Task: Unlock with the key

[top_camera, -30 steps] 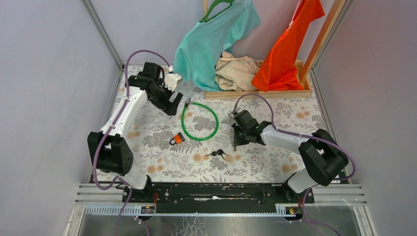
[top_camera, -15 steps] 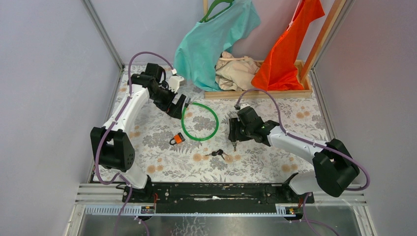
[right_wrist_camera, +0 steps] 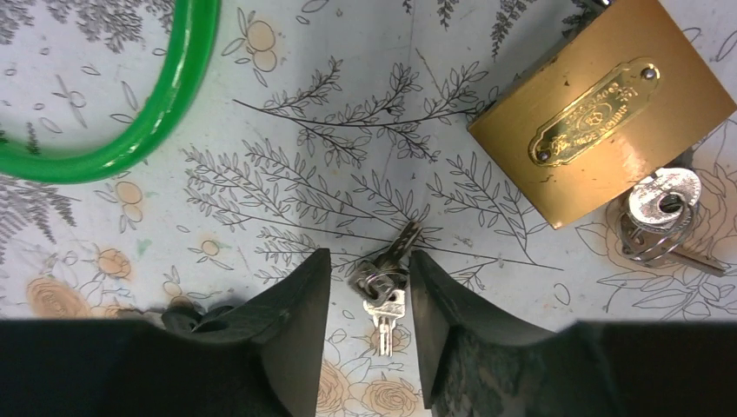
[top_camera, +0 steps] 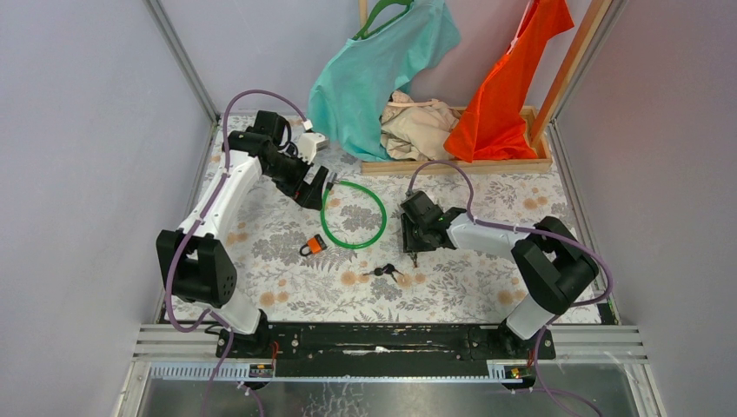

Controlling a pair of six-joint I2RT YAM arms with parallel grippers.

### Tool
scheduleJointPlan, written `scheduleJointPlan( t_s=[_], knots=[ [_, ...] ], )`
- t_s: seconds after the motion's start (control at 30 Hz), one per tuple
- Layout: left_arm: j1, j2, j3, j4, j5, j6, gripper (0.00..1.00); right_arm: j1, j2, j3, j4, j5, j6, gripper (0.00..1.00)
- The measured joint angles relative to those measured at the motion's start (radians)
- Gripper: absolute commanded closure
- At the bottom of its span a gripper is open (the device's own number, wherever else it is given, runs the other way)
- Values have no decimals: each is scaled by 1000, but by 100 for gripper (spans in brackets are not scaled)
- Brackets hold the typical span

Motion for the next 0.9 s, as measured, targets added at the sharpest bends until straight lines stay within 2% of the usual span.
scheduleJointPlan(
  t_s=[0.17, 0.43, 0.47, 0.53, 0.6, 0.9],
  knots=[
    [0, -5, 4, -1, -2, 6, 0, 15, 17, 12, -19, 34, -12, 63],
    [0, -5, 23, -8, -4, 9, 0, 44, 29, 35, -69, 82, -45, 59],
    [0, -5, 27, -11, -4, 9, 0, 48, 31, 37, -74, 87, -50, 62],
    [0, -5, 34, -13, -4, 9, 0, 57, 34, 40, -80, 98, -58, 78],
    [0, -5, 36, -14, -4, 9, 0, 61, 38, 42, -85, 109, -67, 90],
    [0, -5, 44, -26, -5, 13, 0, 62, 45, 52, -92, 114, -81, 100]
  ],
)
